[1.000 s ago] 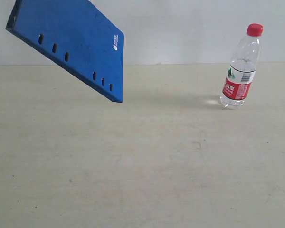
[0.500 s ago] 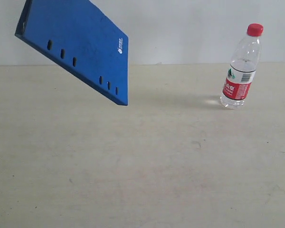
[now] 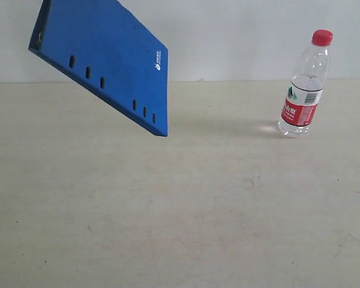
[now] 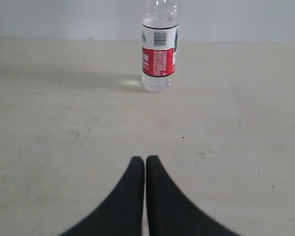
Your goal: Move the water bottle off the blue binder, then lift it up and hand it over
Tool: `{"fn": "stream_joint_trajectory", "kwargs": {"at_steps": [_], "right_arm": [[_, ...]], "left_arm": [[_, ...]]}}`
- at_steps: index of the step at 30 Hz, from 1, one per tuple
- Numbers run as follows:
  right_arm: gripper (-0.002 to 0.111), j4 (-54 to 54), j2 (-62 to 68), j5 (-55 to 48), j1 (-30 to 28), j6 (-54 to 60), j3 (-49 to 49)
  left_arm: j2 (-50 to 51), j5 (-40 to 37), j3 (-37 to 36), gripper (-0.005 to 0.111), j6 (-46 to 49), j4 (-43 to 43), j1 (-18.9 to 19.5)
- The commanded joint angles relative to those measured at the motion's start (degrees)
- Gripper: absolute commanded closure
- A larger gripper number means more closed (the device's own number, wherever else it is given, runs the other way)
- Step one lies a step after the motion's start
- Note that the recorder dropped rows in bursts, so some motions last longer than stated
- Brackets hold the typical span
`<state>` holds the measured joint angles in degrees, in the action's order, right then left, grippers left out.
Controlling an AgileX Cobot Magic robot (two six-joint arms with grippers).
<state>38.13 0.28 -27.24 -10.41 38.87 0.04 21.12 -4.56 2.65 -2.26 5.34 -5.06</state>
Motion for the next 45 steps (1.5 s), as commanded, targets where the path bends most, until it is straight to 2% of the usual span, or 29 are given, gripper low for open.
{"fn": "stream_joint_trajectory", "kwargs": {"at_steps": [1, 4, 6, 8, 9, 10, 14, 17, 19, 20, 24, 26, 33, 38, 45], "right_arm": [[0.109, 0.63, -0.28, 7.28, -0.43, -7.37, -0.04], [0.109, 2.91, -0.28, 15.45, -0.43, -7.62, -0.04], [0.109, -5.04, -0.28, 18.08, -0.43, -13.83, -0.04], [0.109, -18.63, -0.28, 11.87, -0.43, -31.05, -0.04], [0.109, -30.11, -0.28, 2.16, -0.43, -43.06, -0.04], [0.109, -31.17, -0.28, -0.27, -0.43, -45.23, -0.04], [0.109, -30.7, -0.28, -0.26, -0.43, -45.52, -0.04], [0.109, -33.01, -0.28, 12.78, -0.17, -39.73, -0.04], [0.109, -33.77, -0.28, 6.93, 1.87, -36.51, -0.04], [0.109, -34.64, -0.28, 7.28, 3.97, -33.49, -0.04], [0.109, -37.36, -0.28, 7.41, 13.59, -38.87, -0.04], [0.109, -37.36, -0.28, 7.17, 15.02, -38.3, -0.04], [0.109, -37.36, -0.28, 6.53, 14.91, -38.55, -0.04], [0.109, -37.18, -0.28, 6.29, 7.92, -38.4, -0.04], [0.109, -37.18, -0.28, 6.29, 7.59, -38.4, -0.04]], "left_arm": [[-0.11, 0.43, -0.15, 0.1, -0.35, -0.36, -0.05], [-0.11, 0.43, -0.15, 0.1, -0.35, -0.36, -0.05], [-0.11, 0.43, -0.15, 0.1, -0.35, -0.36, -0.05], [-0.11, 0.43, -0.15, 0.1, -0.35, -0.36, -0.05], [-0.11, 0.43, -0.15, 0.1, -0.35, -0.36, -0.05], [-0.11, 0.43, -0.15, 0.1, -0.35, -0.36, -0.05], [-0.11, 0.43, -0.15, 0.1, -0.35, -0.36, -0.05], [-0.11, 0.43, -0.15, 0.1, -0.35, -0.36, -0.05], [-0.11, 0.43, -0.15, 0.1, -0.35, -0.36, -0.05], [-0.11, 0.43, -0.15, 0.1, -0.35, -0.36, -0.05], [-0.11, 0.43, -0.15, 0.1, -0.35, -0.36, -0.05], [-0.11, 0.43, -0.15, 0.1, -0.35, -0.36, -0.05], [-0.11, 0.43, -0.15, 0.1, -0.35, -0.36, -0.05], [-0.11, 0.43, -0.15, 0.1, -0.35, -0.36, -0.05], [-0.11, 0.43, -0.15, 0.1, -0.35, -0.36, -0.05]]}}
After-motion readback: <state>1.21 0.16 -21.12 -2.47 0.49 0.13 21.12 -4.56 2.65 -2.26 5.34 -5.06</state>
